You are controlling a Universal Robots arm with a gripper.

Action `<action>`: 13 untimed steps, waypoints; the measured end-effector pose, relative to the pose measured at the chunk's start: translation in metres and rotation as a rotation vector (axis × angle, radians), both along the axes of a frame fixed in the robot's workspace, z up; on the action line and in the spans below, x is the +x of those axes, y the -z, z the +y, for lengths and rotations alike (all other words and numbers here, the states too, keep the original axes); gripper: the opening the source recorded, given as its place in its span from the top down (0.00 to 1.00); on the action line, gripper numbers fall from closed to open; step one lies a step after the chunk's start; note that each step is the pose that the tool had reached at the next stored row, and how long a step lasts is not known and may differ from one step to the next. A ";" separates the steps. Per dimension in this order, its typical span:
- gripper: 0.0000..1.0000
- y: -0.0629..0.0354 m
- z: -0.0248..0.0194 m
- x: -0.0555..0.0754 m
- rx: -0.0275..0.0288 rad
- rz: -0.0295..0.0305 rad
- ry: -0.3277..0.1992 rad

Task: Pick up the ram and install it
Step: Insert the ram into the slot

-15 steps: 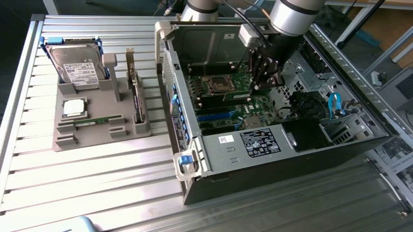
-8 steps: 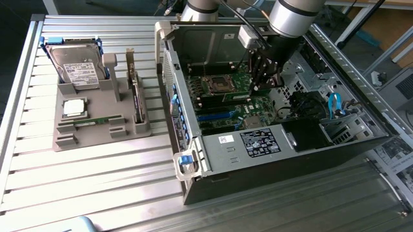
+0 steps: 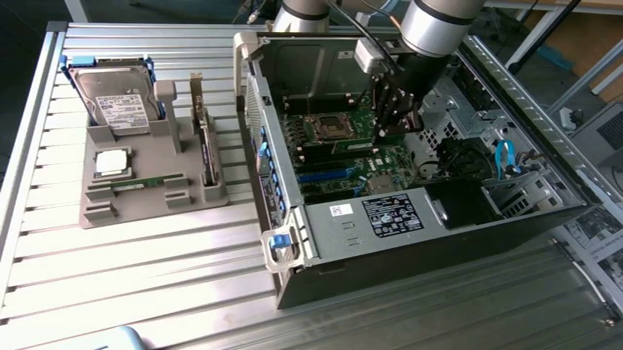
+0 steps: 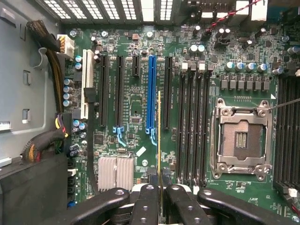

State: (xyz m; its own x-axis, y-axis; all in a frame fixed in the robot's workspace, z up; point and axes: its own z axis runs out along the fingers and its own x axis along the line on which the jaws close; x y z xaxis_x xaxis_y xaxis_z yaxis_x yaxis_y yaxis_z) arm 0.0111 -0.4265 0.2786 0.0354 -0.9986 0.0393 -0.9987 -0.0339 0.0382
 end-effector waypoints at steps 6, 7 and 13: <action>0.87 0.0014 0.0012 -0.006 0.0000 0.0000 0.000; 0.87 0.0016 0.0013 -0.006 -0.0001 0.0000 0.000; 0.87 0.0046 0.0023 -0.009 -0.0002 0.0001 0.000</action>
State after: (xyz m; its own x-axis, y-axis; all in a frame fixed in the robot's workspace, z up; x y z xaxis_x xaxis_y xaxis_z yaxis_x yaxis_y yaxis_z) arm 0.0024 -0.4242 0.2740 0.0355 -0.9986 0.0395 -0.9987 -0.0340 0.0383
